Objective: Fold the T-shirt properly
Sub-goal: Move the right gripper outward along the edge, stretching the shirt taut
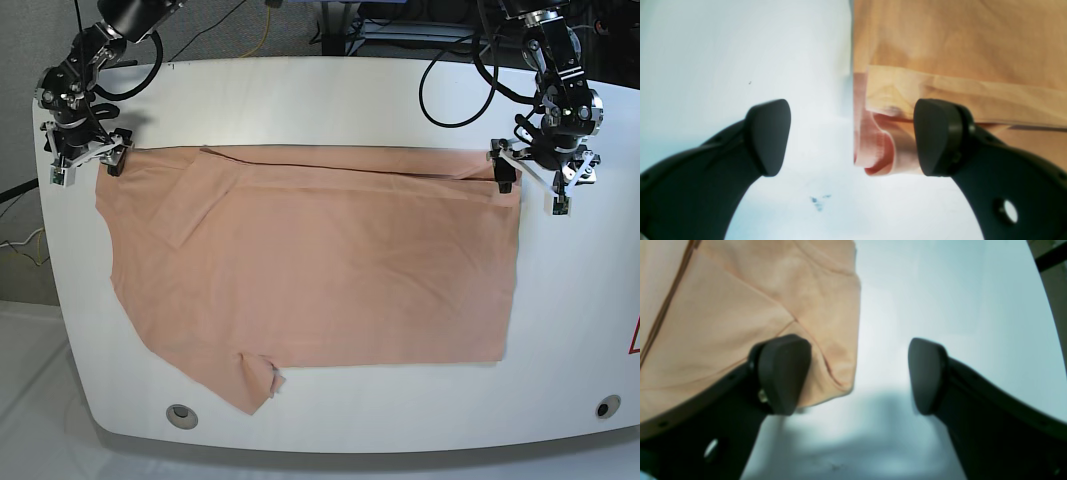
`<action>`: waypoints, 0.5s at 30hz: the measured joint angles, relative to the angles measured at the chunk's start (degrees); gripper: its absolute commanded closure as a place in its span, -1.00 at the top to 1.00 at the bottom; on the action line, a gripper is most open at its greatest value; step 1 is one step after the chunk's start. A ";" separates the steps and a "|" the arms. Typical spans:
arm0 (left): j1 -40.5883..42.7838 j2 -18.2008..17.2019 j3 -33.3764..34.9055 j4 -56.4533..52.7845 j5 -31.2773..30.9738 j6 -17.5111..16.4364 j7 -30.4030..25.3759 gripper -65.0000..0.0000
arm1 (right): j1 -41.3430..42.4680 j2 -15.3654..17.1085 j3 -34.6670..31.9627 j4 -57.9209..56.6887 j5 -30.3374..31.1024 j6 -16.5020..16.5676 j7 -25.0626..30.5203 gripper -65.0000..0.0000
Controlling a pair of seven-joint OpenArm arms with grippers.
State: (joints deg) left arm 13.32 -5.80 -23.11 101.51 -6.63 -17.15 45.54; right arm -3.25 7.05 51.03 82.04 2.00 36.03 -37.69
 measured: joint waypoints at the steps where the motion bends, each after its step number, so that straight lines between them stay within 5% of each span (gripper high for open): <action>1: 0.00 0.02 -0.02 0.00 0.00 0.02 0.02 0.64 | 0.04 0.15 0.00 -0.22 0.04 0.02 0.00 0.43; 8: 0.00 0.04 -0.09 0.00 -0.02 -0.02 0.00 0.64 | 0.17 0.26 -0.02 -0.85 0.85 -0.02 0.55 0.39; 10: 0.00 0.00 -0.09 0.00 0.00 0.00 0.02 0.64 | 0.20 0.24 -0.02 -0.85 0.83 -0.02 0.55 0.25; 15: 0.00 0.07 -0.07 0.00 -0.02 0.00 0.00 0.64 | 0.17 0.24 -0.02 -0.85 1.03 0.00 0.50 -0.46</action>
State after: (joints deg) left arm 13.32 -5.74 -23.18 101.51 -6.66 -17.15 45.54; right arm -3.07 7.29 51.00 81.19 3.03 36.03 -37.19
